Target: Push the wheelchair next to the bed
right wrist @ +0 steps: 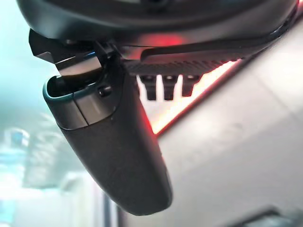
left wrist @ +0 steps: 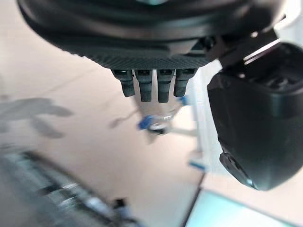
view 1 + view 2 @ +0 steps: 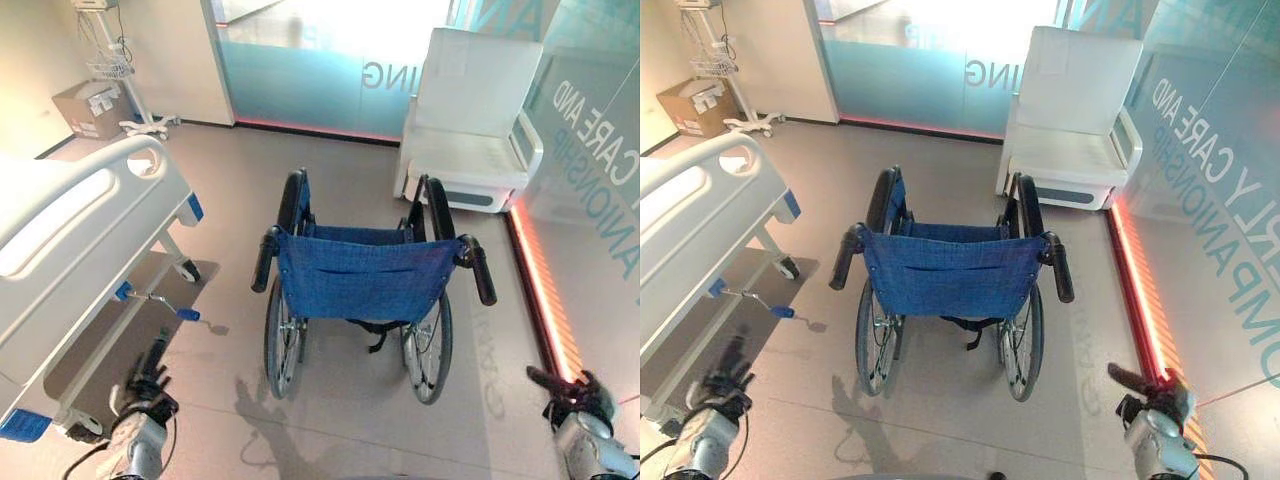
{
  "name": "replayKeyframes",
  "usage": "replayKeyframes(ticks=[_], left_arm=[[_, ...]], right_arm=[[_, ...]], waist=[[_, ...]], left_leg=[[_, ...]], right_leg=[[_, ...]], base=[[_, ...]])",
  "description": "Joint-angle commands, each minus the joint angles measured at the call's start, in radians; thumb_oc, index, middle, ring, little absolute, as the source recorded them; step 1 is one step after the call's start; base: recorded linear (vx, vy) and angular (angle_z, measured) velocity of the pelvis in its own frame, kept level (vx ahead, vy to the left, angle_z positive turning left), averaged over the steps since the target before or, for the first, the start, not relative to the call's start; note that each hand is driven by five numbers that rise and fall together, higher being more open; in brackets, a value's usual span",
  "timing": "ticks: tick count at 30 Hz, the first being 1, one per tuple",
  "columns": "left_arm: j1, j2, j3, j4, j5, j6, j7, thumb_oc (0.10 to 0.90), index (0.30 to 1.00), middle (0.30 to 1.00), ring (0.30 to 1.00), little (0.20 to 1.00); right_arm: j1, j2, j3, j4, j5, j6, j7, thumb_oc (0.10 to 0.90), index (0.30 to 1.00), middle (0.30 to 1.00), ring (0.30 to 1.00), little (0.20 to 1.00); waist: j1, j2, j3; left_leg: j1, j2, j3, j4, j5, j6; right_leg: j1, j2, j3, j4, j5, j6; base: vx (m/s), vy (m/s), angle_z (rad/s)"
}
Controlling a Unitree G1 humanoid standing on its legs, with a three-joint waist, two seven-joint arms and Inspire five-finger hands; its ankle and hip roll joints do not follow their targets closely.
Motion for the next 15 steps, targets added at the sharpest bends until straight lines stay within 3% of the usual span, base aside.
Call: replayKeyframes(ticks=[1, 6, 15], left_arm=[[-0.111, 0.076, 0.027, -0.119, 0.072, -0.119, 0.06, 0.8, 0.9, 0.9, 0.9, 0.9], [-0.133, 0.1, 0.017, -0.289, 0.072, -0.074, 0.035, 0.8, 0.9, 0.9, 0.9, 0.9], [-0.223, 0.154, -0.087, -0.459, -0.074, 0.1, -0.121, 0.8, 0.9, 0.9, 0.9, 0.9]], right_arm=[[-0.108, -0.137, -0.077, -0.135, -0.128, -0.125, -0.157, 0.8, 0.9, 0.9, 0.9, 0.9], [-0.166, -0.164, -0.074, -0.304, -0.144, -0.091, -0.172, 0.8, 0.9, 0.9, 0.9, 0.9], [-0.324, -0.223, 0.051, -0.451, -0.064, -0.039, -0.063, 0.8, 0.9, 0.9, 0.9, 0.9]], waist=[[-0.005, 0.022, -0.007], [0.002, 0.031, -0.005], [0.005, 0.043, 0.016]], left_leg=[[-0.034, -0.032, 0.016, 0.01, -0.006, 0.032], [-0.035, -0.034, 0.007, 0.01, -0.005, 0.031], [-0.043, -0.036, 0.002, 0.01, 0.004, 0.03]], right_leg=[[0.034, -0.002, -0.019, 0.002, -0.018, -0.029], [0.037, -0.005, -0.018, 0.002, -0.023, -0.032], [0.03, -0.007, -0.014, 0.002, -0.021, -0.032]], base=[[0.07, 0.017, 0.0], [0.07, 0.018, 0.01], [0.05, 0.005, 0.02]])
